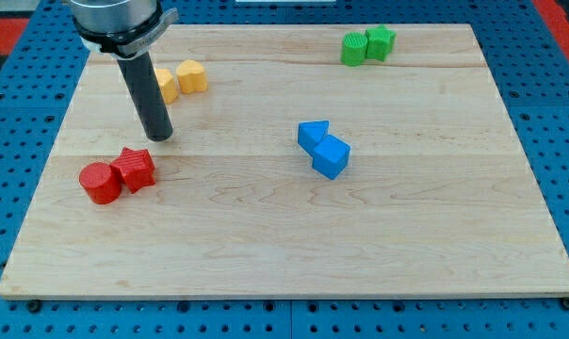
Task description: Separate blue cube away from the blue triangle
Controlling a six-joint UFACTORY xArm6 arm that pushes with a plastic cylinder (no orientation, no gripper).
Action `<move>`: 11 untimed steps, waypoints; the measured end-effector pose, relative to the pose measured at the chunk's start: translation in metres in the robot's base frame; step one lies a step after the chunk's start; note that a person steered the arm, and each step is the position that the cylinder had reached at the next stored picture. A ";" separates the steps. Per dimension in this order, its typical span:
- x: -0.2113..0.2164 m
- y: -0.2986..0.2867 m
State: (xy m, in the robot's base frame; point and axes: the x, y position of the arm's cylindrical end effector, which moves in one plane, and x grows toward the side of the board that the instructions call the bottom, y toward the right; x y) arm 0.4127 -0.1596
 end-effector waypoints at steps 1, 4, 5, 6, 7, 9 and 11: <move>0.000 0.000; 0.022 0.077; 0.040 0.142; 0.042 0.180; 0.043 0.220; 0.067 0.267; 0.038 0.304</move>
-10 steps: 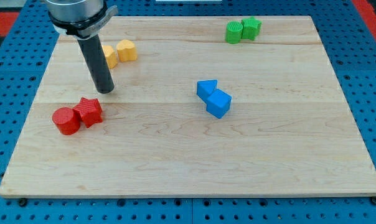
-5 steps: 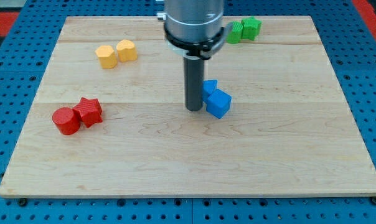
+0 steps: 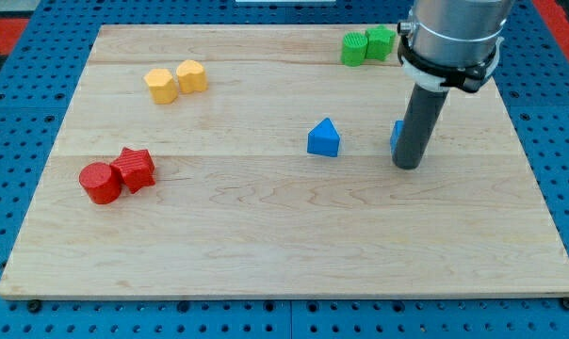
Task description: Separate blue cube away from the blue triangle
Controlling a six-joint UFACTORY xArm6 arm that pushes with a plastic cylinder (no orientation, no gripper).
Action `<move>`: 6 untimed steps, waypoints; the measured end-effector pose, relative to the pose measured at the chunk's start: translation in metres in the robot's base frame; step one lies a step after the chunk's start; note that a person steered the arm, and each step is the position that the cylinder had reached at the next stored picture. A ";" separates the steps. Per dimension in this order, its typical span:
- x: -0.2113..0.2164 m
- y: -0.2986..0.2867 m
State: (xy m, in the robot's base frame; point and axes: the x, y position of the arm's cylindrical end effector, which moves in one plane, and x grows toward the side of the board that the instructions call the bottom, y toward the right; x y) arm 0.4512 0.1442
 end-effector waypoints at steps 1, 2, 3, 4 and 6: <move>-0.021 -0.002; -0.035 -0.002; -0.035 0.006; -0.035 0.007; -0.035 0.008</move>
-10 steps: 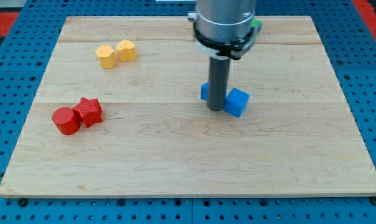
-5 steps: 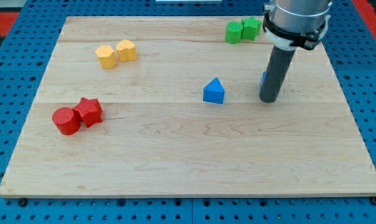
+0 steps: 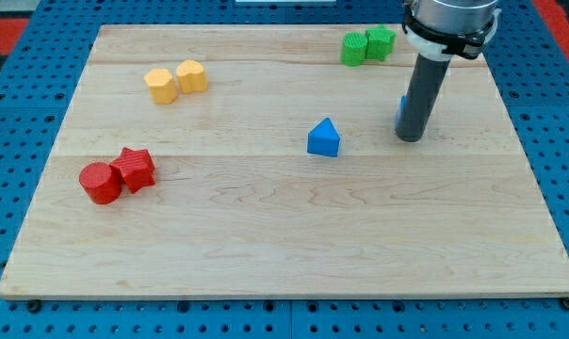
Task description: Separate blue cube away from the blue triangle
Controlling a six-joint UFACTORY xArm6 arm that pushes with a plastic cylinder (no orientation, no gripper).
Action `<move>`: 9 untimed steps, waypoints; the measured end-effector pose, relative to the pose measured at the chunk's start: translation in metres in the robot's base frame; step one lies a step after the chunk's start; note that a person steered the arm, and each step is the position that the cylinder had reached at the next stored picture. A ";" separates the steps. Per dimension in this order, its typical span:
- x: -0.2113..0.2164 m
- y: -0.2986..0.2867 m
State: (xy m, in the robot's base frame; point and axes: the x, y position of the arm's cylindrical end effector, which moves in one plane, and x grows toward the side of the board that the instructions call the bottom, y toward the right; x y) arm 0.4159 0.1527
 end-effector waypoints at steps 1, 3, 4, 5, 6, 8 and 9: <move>0.000 0.003; 0.000 0.005; 0.000 0.012; 0.000 0.017; 0.000 0.017; 0.000 0.033; 0.000 0.036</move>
